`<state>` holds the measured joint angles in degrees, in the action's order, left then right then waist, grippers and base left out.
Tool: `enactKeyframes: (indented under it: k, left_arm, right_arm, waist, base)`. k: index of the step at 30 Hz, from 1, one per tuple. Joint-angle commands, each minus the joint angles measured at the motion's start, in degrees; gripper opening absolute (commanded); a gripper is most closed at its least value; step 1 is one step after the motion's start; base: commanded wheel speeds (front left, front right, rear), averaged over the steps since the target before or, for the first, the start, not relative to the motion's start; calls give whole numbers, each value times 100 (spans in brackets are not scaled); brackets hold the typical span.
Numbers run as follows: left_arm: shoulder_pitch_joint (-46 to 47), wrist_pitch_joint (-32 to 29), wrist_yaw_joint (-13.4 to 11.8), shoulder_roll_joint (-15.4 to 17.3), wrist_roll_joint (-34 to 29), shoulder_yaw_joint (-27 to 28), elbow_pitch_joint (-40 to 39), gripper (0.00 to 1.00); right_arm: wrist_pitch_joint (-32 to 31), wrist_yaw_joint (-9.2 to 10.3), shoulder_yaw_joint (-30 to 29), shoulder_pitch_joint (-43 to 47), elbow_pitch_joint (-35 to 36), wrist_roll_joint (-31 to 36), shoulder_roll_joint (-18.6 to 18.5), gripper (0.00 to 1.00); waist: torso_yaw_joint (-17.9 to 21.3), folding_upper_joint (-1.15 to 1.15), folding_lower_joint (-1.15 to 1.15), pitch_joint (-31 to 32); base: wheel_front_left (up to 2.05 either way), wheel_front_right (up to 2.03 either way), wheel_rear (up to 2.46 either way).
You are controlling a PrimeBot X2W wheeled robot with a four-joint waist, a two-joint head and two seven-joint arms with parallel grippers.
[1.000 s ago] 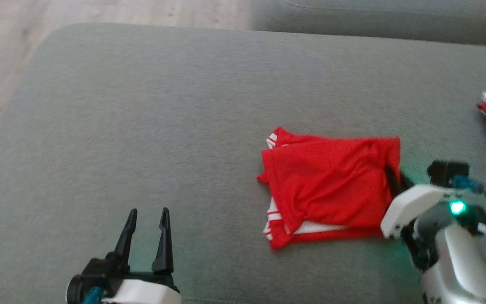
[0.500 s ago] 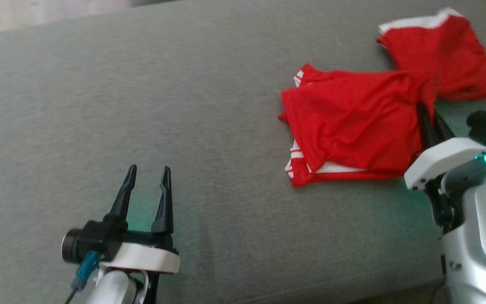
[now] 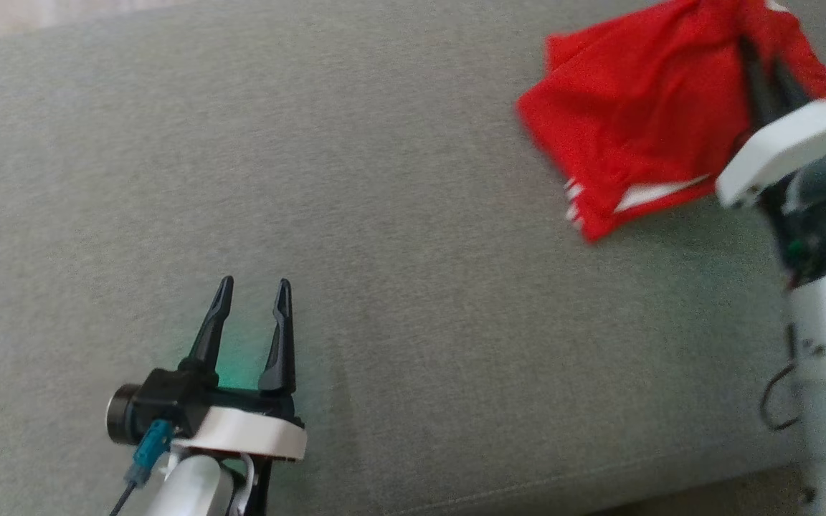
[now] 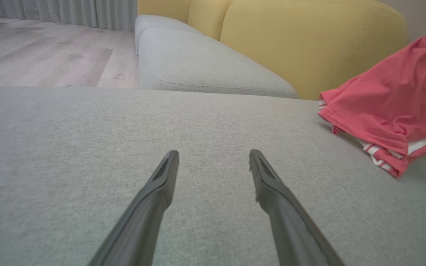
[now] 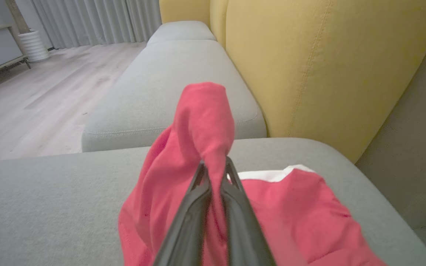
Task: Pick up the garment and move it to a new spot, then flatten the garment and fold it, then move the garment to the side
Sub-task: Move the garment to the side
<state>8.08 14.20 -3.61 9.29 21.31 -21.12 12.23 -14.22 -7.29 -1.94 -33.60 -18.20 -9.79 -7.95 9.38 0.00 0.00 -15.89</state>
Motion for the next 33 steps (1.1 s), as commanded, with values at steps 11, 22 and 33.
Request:
enactKeyframes:
  k: [11, 22, 33]
  left_arm:
    - [114, 64, 31, -121, 22, 54, -87, 100]
    - [259, 73, 113, -162, -72, -65, -71, 100]
    - [335, 75, 118, -107, -100, -85, -14, 100]
  right_arm:
    - [-1062, -20, -465, -718, -493, 245, -1824, 0]
    - [-1155, -20, -1084, -703, -974, 1022, -2698, 0]
    - [-308, -20, -1459, -879, -1252, 1804, -2298, 100]
  waist:
    - [-955, 0, 0, -99]
    - [-1373, 0, 0, -518]
    - [-1214, 0, 0, -544]
  base:
    - [0, 0, 0]
    - [0, 0, 0]
    - [0, 0, 0]
